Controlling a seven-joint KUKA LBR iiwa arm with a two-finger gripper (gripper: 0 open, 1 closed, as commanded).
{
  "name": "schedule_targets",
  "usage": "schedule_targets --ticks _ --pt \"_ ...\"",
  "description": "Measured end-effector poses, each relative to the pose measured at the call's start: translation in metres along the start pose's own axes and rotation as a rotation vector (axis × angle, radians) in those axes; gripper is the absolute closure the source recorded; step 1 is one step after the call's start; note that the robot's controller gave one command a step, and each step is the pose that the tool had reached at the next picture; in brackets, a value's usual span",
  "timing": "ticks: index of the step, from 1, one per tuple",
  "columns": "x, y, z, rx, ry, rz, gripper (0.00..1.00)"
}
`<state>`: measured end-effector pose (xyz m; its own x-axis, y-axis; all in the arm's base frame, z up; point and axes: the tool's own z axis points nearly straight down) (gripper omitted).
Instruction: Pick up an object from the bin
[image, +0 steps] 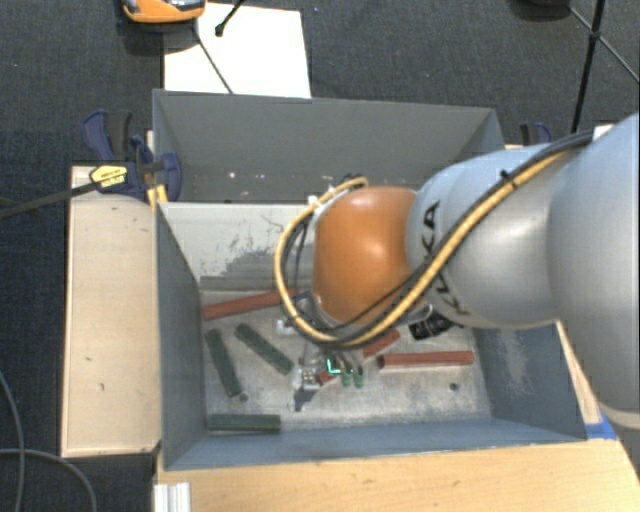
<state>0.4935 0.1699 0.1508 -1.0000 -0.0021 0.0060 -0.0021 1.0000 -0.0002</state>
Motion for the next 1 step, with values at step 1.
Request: schedule_targets --ticks 1 --pt "-0.0021 -0.0007 -0.0036 -0.001 -0.007 0.004 0.00"
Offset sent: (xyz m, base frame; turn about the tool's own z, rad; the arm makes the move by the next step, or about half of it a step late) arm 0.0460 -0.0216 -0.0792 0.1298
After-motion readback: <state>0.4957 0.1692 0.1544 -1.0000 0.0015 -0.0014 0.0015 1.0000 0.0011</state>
